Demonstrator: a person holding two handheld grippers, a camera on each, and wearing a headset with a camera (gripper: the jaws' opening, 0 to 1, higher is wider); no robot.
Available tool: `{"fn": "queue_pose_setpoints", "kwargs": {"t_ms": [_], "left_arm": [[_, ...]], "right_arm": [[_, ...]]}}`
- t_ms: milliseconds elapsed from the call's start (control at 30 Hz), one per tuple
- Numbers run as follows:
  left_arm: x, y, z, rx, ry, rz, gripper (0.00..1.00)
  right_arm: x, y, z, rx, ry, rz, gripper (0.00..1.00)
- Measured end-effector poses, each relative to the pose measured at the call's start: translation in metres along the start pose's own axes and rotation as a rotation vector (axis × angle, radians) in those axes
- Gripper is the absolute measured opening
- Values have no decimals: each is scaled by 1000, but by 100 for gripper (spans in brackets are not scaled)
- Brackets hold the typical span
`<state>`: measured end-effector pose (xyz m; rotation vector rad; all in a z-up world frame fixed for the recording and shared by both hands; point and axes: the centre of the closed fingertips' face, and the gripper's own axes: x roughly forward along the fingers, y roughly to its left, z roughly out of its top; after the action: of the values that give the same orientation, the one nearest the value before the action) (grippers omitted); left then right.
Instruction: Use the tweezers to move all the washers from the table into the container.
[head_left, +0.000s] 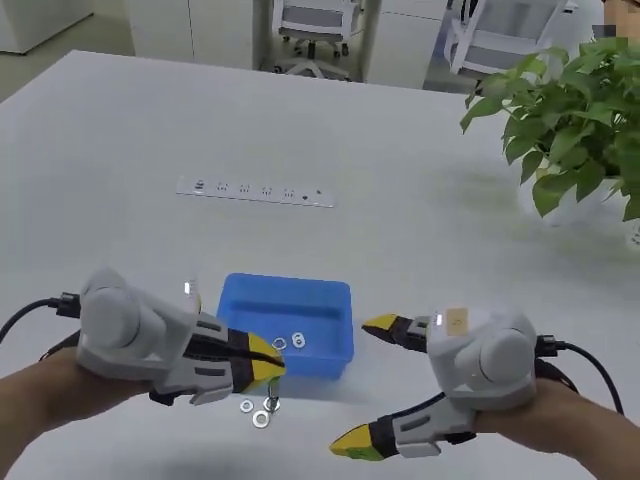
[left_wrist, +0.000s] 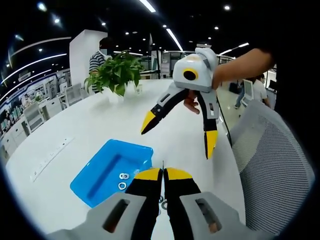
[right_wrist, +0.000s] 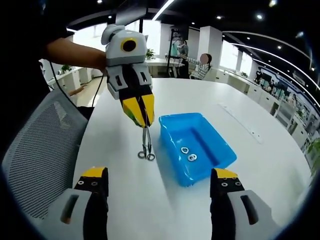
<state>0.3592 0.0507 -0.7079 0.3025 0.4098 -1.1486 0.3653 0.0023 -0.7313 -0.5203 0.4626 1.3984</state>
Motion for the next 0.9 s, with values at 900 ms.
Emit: {"fn": "queue_pose_setpoints", "kwargs": {"t_ms": [900], "left_arm": [[0, 1, 2, 0, 11, -28, 5]], "right_arm": [[30, 12, 17, -131, -7, 137, 45]]}}
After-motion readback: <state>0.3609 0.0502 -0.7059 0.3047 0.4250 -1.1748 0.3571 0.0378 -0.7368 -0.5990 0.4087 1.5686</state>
